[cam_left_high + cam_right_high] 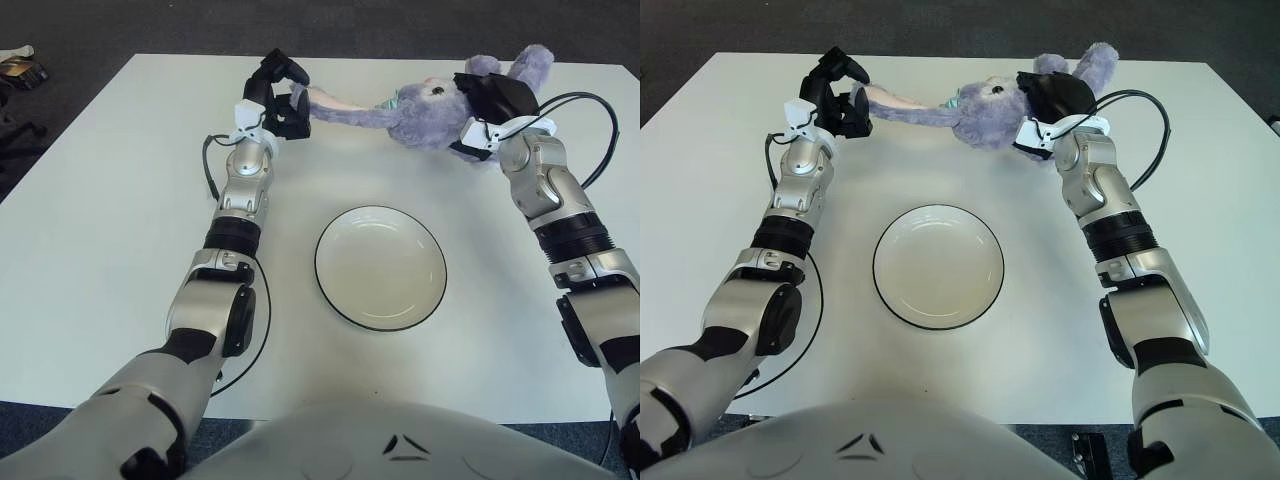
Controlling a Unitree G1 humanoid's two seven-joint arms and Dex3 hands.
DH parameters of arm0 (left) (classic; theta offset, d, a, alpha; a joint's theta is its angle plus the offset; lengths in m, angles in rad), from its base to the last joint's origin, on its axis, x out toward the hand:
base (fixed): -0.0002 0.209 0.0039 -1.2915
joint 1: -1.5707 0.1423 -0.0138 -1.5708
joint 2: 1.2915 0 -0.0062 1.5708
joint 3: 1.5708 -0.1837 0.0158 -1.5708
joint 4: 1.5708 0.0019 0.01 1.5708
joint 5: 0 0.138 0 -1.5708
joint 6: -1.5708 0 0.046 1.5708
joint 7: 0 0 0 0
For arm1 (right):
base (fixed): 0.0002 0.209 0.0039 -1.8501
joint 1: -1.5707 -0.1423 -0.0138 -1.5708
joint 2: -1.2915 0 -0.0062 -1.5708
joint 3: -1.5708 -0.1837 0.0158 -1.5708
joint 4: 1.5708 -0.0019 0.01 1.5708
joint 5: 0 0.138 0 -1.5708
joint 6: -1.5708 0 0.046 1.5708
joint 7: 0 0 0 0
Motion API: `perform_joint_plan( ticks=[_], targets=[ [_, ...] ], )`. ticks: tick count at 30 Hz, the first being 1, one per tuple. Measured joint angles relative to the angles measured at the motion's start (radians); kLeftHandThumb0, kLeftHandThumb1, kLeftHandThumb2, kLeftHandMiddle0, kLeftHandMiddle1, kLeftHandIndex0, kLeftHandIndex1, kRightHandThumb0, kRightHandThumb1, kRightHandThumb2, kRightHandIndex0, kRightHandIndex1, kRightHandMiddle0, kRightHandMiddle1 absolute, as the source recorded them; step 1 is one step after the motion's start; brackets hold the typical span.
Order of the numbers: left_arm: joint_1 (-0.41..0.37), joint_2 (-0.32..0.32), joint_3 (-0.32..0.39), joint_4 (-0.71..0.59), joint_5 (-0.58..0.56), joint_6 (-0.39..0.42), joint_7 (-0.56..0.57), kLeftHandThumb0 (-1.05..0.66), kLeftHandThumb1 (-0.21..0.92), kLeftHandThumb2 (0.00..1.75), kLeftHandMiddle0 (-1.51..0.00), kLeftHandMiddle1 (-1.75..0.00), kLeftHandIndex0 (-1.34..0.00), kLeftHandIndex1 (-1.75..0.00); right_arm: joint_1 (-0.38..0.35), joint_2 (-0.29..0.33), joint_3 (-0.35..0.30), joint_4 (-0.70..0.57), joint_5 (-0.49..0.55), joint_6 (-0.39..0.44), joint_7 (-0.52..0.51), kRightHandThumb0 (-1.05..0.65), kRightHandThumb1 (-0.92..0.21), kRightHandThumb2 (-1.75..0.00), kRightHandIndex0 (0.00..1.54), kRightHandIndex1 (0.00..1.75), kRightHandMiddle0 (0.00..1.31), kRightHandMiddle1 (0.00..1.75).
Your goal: Put the doll into the plate.
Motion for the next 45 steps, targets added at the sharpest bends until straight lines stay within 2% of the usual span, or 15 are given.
perform_joint_plan(
  ticks=[7,13,17,21,30,39,45],
  targets=[
    [0.001,0.028,0.024,-0.013,0.008,0.022,0.044,-0.49,0.29,1.35,-1.32,-1.75,-0.64,-1.75,-0.018,0.010,0.000,0.047,0.012,-0.129,-0.024,0.62,-0.02,-1.68,0.86,1.75,1.16,1.75],
    [0.006,0.059,0.053,-0.017,0.008,0.050,0.071,-0.48,0.32,1.32,-1.30,-1.75,-0.61,-1.75,-0.025,0.023,0.001,0.056,0.022,-0.204,-0.032,0.62,-0.02,-1.68,0.87,1.75,1.17,1.75],
    [0.013,0.077,0.070,-0.017,0.010,0.069,0.094,-0.48,0.33,1.31,-1.29,-1.75,-0.60,-1.75,-0.024,0.031,0.001,0.046,0.033,-0.215,-0.007,0.62,-0.02,-1.68,0.87,1.75,1.17,1.75],
    [0.022,0.096,0.090,-0.017,0.011,0.089,0.123,-0.48,0.32,1.32,-1.28,-1.75,-0.61,-1.75,-0.009,0.049,-0.010,-0.019,0.076,-0.198,0.054,0.61,-0.02,-1.68,0.86,1.75,1.17,1.75],
    [0.024,0.132,0.131,-0.012,0.010,0.085,0.174,-0.49,0.29,1.36,-1.30,-1.75,-0.64,-1.75,0.022,0.079,-0.028,-0.103,0.144,-0.197,0.124,0.61,-0.03,-1.67,0.86,1.75,1.18,1.75],
    [0.023,0.157,0.160,0.002,0.010,0.064,0.223,-0.50,0.26,1.39,-1.33,-1.75,-0.66,-1.75,0.028,0.078,-0.033,-0.090,0.193,-0.338,0.144,0.60,-0.04,-1.66,0.85,1.75,1.18,1.75],
    [0.021,0.173,0.166,0.036,0.010,0.057,0.233,-0.50,0.26,1.39,-1.33,-1.75,-0.66,-1.75,0.043,0.078,-0.050,-0.102,0.203,-0.378,0.145,0.60,-0.04,-1.66,0.85,1.75,1.18,1.75]
  ],
)
